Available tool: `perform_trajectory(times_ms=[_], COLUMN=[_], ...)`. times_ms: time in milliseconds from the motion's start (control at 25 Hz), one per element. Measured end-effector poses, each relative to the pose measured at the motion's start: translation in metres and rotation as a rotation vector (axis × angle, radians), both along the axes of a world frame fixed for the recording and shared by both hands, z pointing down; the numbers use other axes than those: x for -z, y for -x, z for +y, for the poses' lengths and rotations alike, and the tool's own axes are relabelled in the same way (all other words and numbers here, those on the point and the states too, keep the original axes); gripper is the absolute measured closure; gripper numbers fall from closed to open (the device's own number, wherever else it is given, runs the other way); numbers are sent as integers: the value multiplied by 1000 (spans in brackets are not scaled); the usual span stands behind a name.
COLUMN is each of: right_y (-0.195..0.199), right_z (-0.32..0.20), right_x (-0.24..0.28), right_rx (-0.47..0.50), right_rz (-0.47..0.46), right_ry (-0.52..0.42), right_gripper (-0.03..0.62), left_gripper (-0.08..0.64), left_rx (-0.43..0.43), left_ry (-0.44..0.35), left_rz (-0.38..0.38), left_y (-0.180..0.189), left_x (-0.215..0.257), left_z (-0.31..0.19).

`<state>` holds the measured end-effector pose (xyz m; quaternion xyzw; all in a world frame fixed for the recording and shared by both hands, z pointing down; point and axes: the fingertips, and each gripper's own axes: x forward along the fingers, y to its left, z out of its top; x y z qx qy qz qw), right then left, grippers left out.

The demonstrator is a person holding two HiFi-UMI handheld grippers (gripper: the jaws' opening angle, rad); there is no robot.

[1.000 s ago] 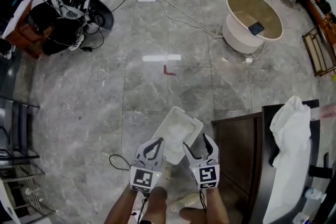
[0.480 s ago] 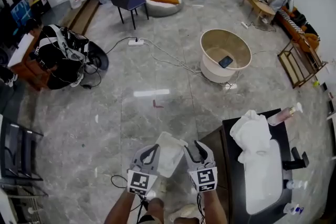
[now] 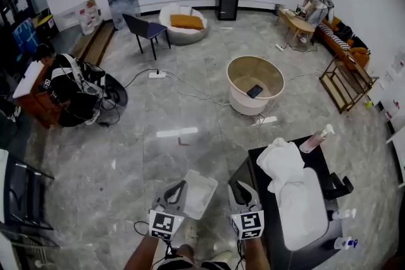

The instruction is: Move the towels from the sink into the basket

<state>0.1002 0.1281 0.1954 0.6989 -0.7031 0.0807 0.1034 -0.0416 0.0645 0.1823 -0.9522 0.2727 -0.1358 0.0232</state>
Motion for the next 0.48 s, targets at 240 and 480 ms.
perform_trajectory(times_ms=[240, 480], right_y=[-12, -10], right_z=[49, 77], right_x=[11, 11], right_rx=[-57, -74], right_rz=[38, 43], right_ry=[-5, -1], right_gripper=[574, 591], left_gripper=[551, 551], left_rx=[-23, -54], left_ry=[-9, 26], left_rz=[-19, -24], left_y=[-11, -16], left_x=[5, -5], left_z=[40, 69])
